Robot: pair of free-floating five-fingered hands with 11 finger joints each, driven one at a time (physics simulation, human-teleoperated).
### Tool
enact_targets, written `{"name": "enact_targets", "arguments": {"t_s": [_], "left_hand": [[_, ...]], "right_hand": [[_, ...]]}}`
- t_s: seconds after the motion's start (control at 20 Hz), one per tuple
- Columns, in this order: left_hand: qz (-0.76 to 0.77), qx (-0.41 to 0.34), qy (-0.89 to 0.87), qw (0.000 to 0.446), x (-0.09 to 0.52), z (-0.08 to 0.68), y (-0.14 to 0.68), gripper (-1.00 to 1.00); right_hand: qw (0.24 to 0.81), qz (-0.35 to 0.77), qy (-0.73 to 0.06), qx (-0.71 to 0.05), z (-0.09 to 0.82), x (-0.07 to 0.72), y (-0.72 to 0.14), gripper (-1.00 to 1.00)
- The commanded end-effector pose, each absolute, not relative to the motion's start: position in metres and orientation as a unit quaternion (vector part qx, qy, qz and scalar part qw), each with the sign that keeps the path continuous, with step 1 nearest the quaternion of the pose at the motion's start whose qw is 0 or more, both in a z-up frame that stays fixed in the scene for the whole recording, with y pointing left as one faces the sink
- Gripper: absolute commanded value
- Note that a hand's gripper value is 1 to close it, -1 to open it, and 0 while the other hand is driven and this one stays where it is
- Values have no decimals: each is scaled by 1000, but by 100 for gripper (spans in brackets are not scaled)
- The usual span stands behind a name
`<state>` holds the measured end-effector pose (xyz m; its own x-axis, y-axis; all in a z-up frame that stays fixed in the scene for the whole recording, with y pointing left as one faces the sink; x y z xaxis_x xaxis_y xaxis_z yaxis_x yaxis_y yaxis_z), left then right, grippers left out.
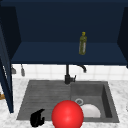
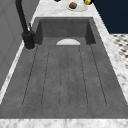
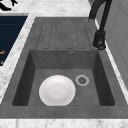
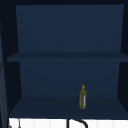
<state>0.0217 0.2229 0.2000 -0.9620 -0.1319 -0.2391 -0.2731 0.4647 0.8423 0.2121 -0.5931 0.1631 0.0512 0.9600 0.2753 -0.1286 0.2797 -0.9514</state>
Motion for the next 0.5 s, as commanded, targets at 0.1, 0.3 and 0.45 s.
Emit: {"name": "enact_targets", "arguments": {"t_s": [0.1,0.3,0.45], "left_hand": [[504,-119,853,70,22,200,223,0],[504,-119,853,70,22,200,223,0],[504,-119,853,70,22,200,223,0]], "right_hand": [[550,456,-580,-390,156,214,-613,100],[550,465,-587,-370,151,226,-626,100],[554,482,-578,-357,140,241,-628,100]]}}
